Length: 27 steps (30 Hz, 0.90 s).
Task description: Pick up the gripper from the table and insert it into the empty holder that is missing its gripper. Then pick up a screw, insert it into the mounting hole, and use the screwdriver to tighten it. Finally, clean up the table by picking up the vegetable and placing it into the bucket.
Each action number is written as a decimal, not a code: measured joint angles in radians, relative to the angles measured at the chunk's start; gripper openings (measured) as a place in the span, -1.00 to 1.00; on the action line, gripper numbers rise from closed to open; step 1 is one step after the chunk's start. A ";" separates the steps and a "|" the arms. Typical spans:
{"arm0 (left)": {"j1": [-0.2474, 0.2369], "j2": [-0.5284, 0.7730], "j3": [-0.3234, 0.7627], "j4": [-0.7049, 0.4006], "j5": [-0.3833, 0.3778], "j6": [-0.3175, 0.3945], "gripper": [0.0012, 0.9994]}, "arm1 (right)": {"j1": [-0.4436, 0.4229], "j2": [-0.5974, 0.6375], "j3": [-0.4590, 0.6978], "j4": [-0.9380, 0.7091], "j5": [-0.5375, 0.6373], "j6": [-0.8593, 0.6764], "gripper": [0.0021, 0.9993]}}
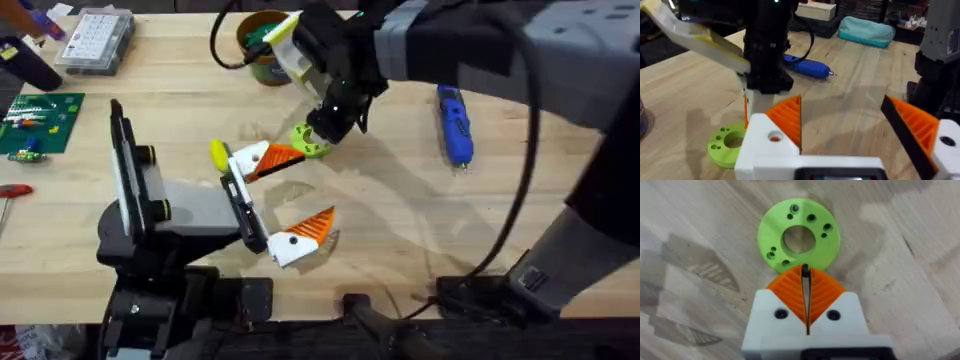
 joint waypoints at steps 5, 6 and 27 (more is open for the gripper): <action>0.000 0.000 0.000 0.000 0.000 0.000 0.98 | -0.013 -0.074 -0.001 -0.011 0.000 0.000 -1.00; 0.000 0.000 0.000 0.000 0.000 0.000 0.98 | -0.019 -0.092 -0.001 -0.018 0.000 0.000 -1.00; 0.000 0.000 0.000 0.000 0.001 0.000 0.98 | -0.125 -0.218 0.301 -0.430 0.004 0.000 -1.00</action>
